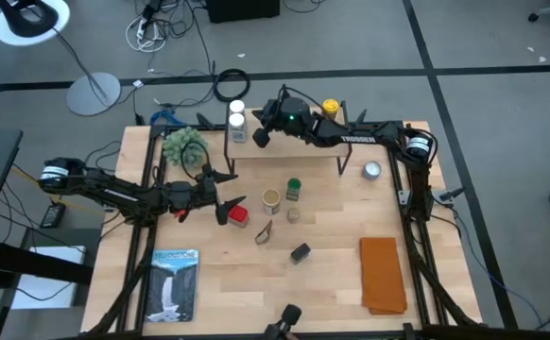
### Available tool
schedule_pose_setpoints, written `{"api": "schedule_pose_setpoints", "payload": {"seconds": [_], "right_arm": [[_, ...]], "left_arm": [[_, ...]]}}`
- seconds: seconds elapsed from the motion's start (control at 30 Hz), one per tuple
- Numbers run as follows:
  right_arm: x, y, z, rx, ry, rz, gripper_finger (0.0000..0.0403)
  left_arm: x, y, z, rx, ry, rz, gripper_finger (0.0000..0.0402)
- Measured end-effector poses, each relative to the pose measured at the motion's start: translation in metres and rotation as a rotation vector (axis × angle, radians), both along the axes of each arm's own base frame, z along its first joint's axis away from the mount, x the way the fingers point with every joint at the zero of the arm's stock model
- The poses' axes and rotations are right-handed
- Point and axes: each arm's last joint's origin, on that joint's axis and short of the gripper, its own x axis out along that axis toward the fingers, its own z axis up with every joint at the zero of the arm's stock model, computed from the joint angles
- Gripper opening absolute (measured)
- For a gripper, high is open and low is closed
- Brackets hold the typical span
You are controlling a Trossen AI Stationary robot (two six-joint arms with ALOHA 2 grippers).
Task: Shelf spices
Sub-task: Adjust the white seasoning bottles on the shelf
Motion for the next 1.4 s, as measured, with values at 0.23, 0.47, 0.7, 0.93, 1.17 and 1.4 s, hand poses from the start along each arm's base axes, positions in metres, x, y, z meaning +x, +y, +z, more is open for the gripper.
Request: {"api": "schedule_pose_setpoints", "payload": {"seconds": [0.23, 0.47, 0.7, 0.93, 1.17, 1.4], "right_arm": [[0.001, -0.004, 0.011, -0.022, 0.065, 0.034, 0.0], [0.0, -0.005, 0.012, -0.02, 0.102, 0.07, 0.0], [0.002, -0.003, 0.013, -0.089, 0.126, 0.123, 0.0], [0.004, -0.001, 0.016, -0.121, 0.1, 0.173, 0.0], [0.005, -0.001, 0.018, -0.145, 0.09, 0.213, 0.0], [0.005, 0.002, 0.018, -0.152, 0.105, 0.197, 0.0]], "left_arm": [[0.0, 0.0, 0.0, -0.001, 0.0, 0.0, 0.0357], [0.0, 0.0, 0.0, -0.001, -0.002, 0.0, 0.0357], [0.0, 0.0, 0.0, -0.001, -0.003, 0.0, 0.0357], [0.0, 0.0, 0.0, -0.001, -0.004, 0.0, 0.0357], [0.0, 0.0, 0.0, -0.001, -0.004, 0.0, 0.0357], [0.0, 0.0, 0.0, -0.001, -0.004, 0.0, 0.0357]]}}
